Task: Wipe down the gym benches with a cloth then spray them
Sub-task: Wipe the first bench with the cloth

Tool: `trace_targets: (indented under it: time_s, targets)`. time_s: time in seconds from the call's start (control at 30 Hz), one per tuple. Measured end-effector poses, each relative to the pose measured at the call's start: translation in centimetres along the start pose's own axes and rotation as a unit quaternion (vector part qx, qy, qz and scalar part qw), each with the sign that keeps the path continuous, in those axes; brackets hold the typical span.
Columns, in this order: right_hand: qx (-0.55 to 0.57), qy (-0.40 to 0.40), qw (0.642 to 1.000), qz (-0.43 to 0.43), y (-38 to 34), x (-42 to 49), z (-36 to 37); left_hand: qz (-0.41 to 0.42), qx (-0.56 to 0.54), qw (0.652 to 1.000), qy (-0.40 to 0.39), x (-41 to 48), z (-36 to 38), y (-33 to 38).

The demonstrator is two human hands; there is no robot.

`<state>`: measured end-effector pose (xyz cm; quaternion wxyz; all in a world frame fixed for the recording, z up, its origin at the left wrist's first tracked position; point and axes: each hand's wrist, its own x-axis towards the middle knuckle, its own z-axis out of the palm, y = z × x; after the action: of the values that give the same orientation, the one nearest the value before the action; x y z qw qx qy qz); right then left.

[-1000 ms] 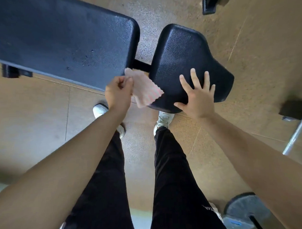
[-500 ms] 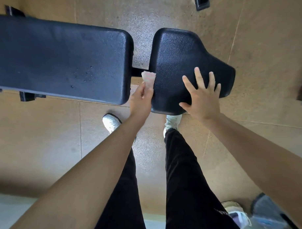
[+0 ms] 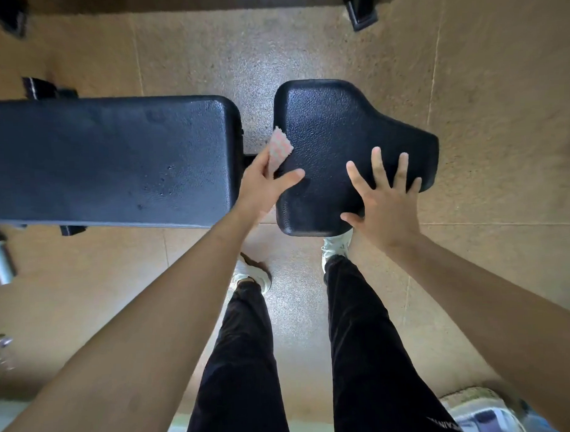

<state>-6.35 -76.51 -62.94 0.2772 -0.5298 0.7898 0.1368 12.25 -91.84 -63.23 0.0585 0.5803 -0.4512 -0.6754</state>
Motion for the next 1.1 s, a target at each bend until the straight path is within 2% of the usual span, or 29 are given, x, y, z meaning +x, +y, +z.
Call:
trace_targets:
  time_s: [0.1,0.33,0.5,0.6,0.77,0.93,1.03,1.1]
  targets:
    - [-0.004,0.000,1.000,0.000,0.0,0.0,0.0,0.030,0.036,0.999,-0.012,1.7,0.1,0.6]
    - [-0.003,0.009,1.000,0.001,0.0,0.0,0.3,0.086,0.162,0.983,0.012,6.2,0.2,2.4]
    - [0.008,0.021,1.000,-0.001,0.1,0.0,0.7,0.144,0.298,0.943,0.025,9.1,0.4,4.8]
    - [0.011,0.025,1.000,0.001,0.1,0.0,0.8,0.200,0.390,0.899,-0.007,9.4,0.5,6.3]
    - [0.018,0.033,0.999,0.000,0.2,-0.1,0.9,0.324,0.529,0.783,-0.052,9.2,2.1,8.0]
    - [0.039,0.043,0.998,-0.002,0.3,-0.1,1.0,0.404,0.591,0.691,-0.099,9.0,4.4,7.6]
    - [0.057,0.056,0.997,-0.003,0.6,-0.2,1.0,0.439,0.608,0.645,-0.147,8.5,5.3,7.0]
    - [0.093,0.094,0.991,-0.007,1.0,-0.3,1.1,0.462,0.604,0.625,-0.176,8.2,5.7,6.5]
